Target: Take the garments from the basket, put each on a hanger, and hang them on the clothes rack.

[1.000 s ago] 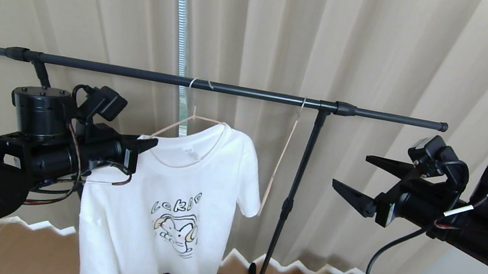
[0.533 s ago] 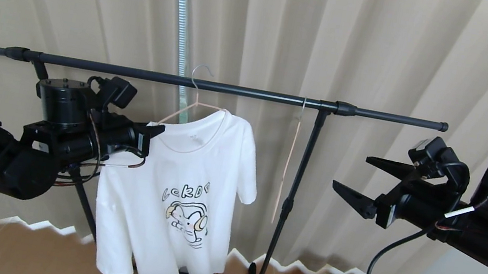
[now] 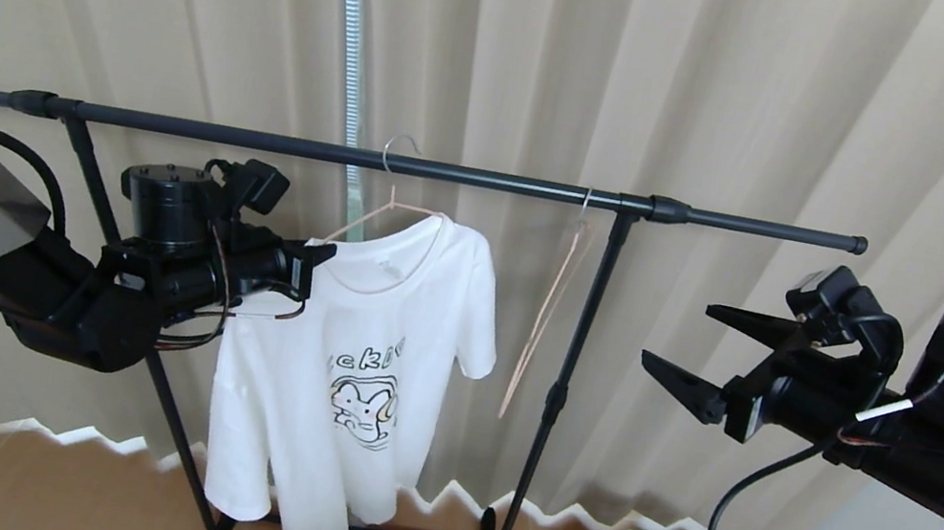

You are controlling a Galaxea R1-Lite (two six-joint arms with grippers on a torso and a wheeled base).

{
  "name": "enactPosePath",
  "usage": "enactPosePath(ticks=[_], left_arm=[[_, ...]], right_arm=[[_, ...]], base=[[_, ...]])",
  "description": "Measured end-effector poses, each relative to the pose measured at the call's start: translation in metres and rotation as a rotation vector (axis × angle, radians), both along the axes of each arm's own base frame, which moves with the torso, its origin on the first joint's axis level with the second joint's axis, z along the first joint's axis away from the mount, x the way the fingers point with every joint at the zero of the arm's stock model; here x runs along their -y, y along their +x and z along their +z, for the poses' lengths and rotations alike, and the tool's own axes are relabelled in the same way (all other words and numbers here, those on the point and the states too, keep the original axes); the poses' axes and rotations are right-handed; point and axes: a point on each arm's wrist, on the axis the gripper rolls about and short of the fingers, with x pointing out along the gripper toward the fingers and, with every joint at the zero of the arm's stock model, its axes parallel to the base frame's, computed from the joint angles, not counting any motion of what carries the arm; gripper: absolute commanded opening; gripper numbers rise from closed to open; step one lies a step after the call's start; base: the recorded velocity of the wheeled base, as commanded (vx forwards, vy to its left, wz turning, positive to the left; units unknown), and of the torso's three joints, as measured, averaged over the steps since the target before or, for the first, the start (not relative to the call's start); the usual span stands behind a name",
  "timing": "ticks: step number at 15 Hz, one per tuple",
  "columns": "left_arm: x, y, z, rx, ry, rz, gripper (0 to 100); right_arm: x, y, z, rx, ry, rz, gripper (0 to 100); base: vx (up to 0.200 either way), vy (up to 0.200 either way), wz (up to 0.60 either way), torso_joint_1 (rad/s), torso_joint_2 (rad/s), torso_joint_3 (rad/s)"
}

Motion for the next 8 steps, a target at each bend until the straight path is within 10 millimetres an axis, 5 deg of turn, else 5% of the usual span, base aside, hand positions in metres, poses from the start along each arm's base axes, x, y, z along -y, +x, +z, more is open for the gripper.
enactPosePath(ticks=[2,3,8], left_arm=[[0.0017,0.0009,-0.0029,-0.007,0.001,-0.005,0],[0.0021,0.0011,-0.0036,-0.008,0.001,-0.005,100],[0.0017,-0.0031,0.0008,-0.008,-0.015,-0.003,100]], right_arm=[[-0.0001,0.0004,0.0004,0.002,0.000,0.000,100],[-0.0001,0.0006,0.0002,0.001,0.000,0.000,100],[-0.0002,0.0009,0.0011,0.003,0.002,0.001,100]], base=[[0.000,0.000,0.00,0.000,0.00,0.000],[0.000,0.000,0.00,0.000,0.00,0.000],[0.000,0.000,0.00,0.000,0.00,0.000]])
